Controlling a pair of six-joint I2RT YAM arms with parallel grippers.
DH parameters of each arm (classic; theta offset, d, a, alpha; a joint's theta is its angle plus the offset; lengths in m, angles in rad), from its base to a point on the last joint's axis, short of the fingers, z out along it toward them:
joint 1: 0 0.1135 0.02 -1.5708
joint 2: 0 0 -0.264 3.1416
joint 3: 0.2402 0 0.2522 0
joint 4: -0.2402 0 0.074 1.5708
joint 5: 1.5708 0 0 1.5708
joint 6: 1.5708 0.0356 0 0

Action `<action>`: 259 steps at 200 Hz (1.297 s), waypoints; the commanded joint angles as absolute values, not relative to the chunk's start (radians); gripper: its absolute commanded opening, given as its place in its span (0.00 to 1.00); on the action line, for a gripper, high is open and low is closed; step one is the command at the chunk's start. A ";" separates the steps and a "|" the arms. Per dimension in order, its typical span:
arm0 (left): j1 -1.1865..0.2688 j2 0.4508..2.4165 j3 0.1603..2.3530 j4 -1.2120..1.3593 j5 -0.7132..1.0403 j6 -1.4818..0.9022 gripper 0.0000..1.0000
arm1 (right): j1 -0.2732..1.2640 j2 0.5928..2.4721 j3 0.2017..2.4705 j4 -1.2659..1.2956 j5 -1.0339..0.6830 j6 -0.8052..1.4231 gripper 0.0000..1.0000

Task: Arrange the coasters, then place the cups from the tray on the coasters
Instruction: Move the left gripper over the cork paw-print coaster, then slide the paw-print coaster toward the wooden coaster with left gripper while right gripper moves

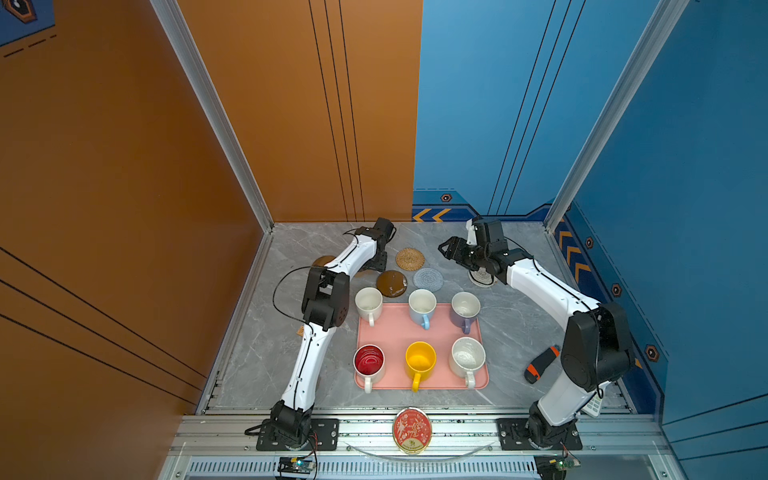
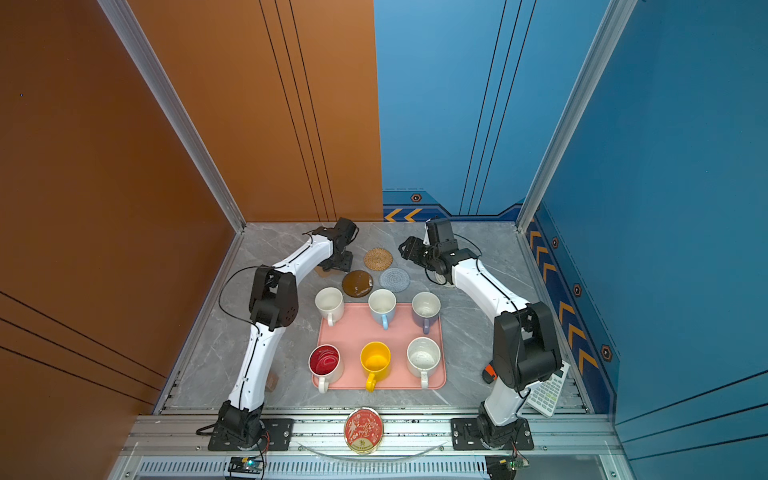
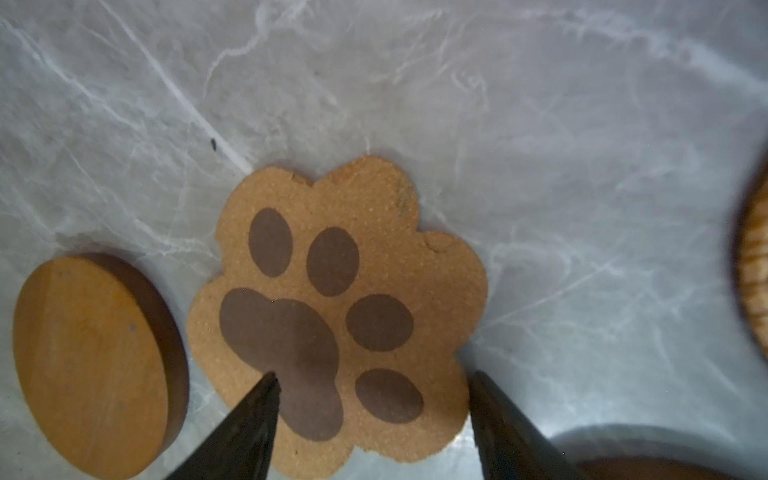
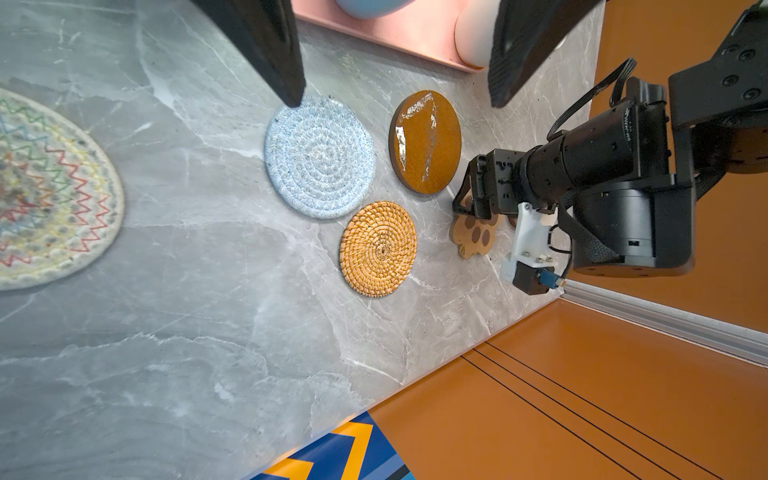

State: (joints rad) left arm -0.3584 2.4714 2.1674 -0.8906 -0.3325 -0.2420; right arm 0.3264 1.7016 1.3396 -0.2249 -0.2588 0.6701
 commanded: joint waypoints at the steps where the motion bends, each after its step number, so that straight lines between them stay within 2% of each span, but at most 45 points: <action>1: -0.339 2.454 2.087 -0.949 -0.293 -0.289 0.72 | 0.318 1.668 1.322 -0.213 -0.268 0.660 0.69; 52: -0.336 2.402 2.014 -0.949 -0.257 -0.328 0.71 | 0.322 1.670 1.322 -0.209 -0.271 0.665 0.69; 114: -0.335 2.371 2.180 -0.950 -0.239 -0.312 0.72 | 0.321 1.672 1.327 -0.209 -0.271 0.667 0.69; 165: -0.308 2.456 2.302 -0.951 -0.238 -0.314 0.59 | 0.323 1.672 1.335 -0.215 -0.271 0.668 0.69; 230: -0.279 2.535 2.336 -0.948 -0.232 -0.348 0.41 | 0.324 1.678 1.344 -0.225 -0.283 0.665 0.66; 259: -0.279 2.537 2.294 -0.949 -0.234 -0.356 0.39 | 0.328 1.685 1.349 -0.232 -0.285 0.662 0.65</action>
State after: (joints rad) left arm -0.2749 2.5347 2.3104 -0.9325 -0.2481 -0.3416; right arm 0.3264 1.7016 1.3357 -0.2249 -0.2684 0.6704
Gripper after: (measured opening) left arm 0.391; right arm 0.655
